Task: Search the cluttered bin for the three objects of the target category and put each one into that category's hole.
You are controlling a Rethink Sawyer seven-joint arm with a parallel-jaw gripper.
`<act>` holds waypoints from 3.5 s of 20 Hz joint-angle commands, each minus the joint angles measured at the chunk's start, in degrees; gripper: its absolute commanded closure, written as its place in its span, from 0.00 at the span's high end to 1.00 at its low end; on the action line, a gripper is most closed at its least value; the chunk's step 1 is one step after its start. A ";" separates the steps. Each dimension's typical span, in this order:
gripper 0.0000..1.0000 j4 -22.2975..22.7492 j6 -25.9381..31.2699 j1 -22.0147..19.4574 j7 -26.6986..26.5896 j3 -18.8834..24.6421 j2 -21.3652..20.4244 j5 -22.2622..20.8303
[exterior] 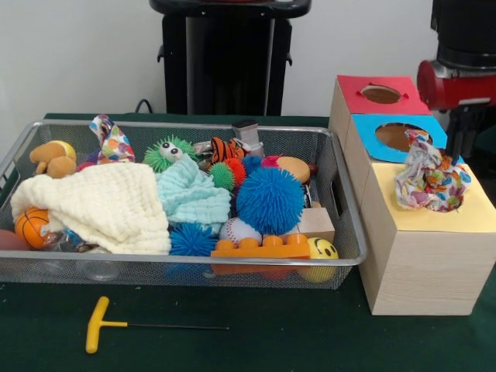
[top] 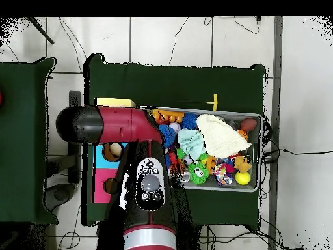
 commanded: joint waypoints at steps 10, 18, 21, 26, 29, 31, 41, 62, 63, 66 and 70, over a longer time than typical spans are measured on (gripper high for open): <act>0.00 2.76 9.36 -2.73 4.00 2.79 -5.29 -0.86; 0.00 4.02 4.88 -4.25 2.82 3.76 -3.09 -1.76; 0.00 4.53 3.79 -4.70 2.68 4.00 -2.61 -1.98; 0.00 5.47 2.85 -4.90 3.00 4.07 -2.54 -2.28; 0.00 6.12 1.96 -4.97 3.23 4.24 -2.40 -2.22; 0.00 6.19 1.46 -4.92 3.34 4.37 -2.15 -2.24; 0.00 6.30 -1.58 -5.18 3.61 5.48 -0.36 -2.07; 0.00 4.71 -6.47 -6.10 2.66 6.91 3.74 -3.00; 0.00 4.20 -6.65 -6.00 2.71 7.01 4.21 -3.00; 0.00 4.53 -7.31 -5.36 3.87 7.04 4.43 -2.59; 0.00 6.41 -7.50 -4.38 5.93 6.53 3.11 -1.92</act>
